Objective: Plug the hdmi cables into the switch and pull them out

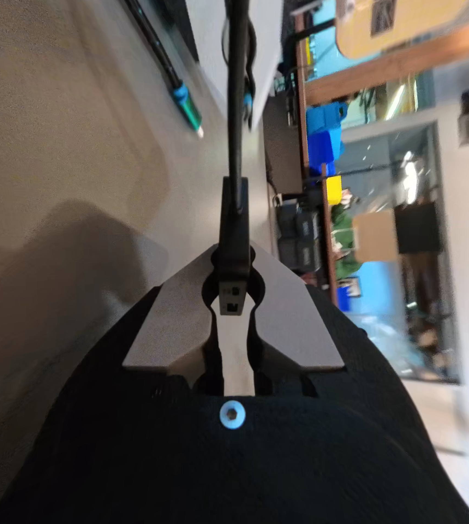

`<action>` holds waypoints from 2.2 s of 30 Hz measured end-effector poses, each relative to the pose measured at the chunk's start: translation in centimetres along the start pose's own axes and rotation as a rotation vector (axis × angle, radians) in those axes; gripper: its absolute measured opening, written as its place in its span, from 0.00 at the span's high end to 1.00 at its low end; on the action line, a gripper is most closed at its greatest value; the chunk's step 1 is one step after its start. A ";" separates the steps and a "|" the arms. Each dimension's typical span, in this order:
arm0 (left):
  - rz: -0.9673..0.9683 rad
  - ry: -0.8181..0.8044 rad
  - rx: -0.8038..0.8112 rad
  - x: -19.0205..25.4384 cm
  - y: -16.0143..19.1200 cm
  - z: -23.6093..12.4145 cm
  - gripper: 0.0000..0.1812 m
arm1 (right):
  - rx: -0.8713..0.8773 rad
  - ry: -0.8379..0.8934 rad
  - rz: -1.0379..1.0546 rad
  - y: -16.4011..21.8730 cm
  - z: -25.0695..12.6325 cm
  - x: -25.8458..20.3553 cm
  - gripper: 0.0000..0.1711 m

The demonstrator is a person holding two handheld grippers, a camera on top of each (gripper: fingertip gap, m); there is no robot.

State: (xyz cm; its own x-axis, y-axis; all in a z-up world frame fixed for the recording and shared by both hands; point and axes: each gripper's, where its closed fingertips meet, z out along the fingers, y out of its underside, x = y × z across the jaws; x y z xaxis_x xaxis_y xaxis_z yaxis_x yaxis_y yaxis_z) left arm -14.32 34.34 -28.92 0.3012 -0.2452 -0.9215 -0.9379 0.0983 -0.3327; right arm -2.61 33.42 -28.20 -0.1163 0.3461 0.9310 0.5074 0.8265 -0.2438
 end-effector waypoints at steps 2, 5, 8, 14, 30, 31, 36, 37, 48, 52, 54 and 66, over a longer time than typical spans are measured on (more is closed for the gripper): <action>-0.042 0.004 0.008 -0.1 0.0 -0.4 0.95 | -0.010 0.021 0.105 1.7 -1.3 0.2 0.93; 0.118 -0.001 0.030 1.0 -1.3 0.0 0.94 | -0.058 0.110 0.039 2.4 -0.9 1.0 0.93; 0.155 -0.023 0.020 0.8 -1.1 0.1 0.94 | -0.074 0.189 -0.003 2.3 -0.7 1.9 0.93; 0.161 -0.014 0.007 0.9 -0.6 0.4 0.94 | -0.148 0.400 -0.013 3.2 -4.7 8.4 0.93; 0.132 0.020 0.021 1.2 -0.8 0.6 0.94 | -0.971 -0.083 -0.906 21.9 -22.7 22.1 0.93; 0.129 0.022 0.024 1.3 -0.8 0.6 0.93 | -1.004 -0.143 -0.916 23.8 -22.7 21.7 0.93; 0.114 0.035 0.032 1.3 -0.8 0.5 0.93 | -1.014 -0.377 -0.850 28.9 -20.3 16.6 0.93; 0.113 0.036 0.031 1.4 -0.8 0.5 0.93 | -1.000 -0.380 -0.720 29.1 -19.5 15.5 0.93; 0.096 0.052 0.041 1.5 -0.8 0.4 0.93 | -0.998 -0.763 0.369 28.1 -16.7 3.0 0.85; 0.092 0.055 0.044 1.5 -0.8 0.4 0.93 | -1.201 -0.757 0.554 28.5 -19.2 3.7 0.49; 0.089 0.058 0.046 1.5 -0.8 0.4 0.93 | -1.192 -0.691 0.621 27.9 -19.5 5.6 0.46; -0.270 0.101 0.239 -1.4 -3.4 -0.9 0.90 | -0.394 -0.466 0.616 4.3 -9.4 7.8 0.55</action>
State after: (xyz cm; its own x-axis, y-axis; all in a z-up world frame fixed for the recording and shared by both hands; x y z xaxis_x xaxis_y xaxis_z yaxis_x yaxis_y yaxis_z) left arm -11.71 33.42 -26.34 0.5025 -0.3856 -0.7738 -0.7568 0.2367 -0.6093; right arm 6.68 35.54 -19.49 -0.0175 0.8992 0.4372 0.8441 0.2476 -0.4756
